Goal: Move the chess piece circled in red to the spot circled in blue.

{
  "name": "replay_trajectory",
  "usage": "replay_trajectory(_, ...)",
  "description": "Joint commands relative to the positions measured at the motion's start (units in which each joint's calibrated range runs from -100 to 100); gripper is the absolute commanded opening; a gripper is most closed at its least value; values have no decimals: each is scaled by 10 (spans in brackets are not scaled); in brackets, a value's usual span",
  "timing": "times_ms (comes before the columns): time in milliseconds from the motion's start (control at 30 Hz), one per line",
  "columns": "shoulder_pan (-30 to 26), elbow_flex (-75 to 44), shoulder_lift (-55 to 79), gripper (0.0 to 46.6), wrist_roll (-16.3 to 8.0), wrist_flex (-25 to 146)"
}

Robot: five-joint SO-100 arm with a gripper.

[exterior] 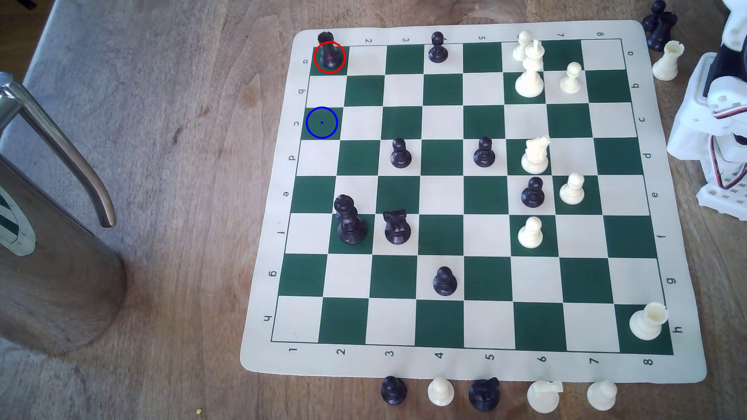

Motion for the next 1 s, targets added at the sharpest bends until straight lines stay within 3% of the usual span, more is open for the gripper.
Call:
replay_trajectory(0,0,-105,1,69,19,219)
replay_trajectory(67,-15,-120,1,73,32,281)
replay_trajectory(133,-38,-139,18,31,46,343)
replay_trajectory(233,-55,-155,44,16,55,400)
replay_trajectory(333,-62,-260,153,8,35,517)
replay_trajectory(500,-13,-364,356,14,16,554)
replay_trajectory(667,-3,-398,428,33,-5,547)
replay_trajectory(800,-10,-449,506,11,-14,549)
replay_trajectory(967,-6,-590,650,10,-42,593)
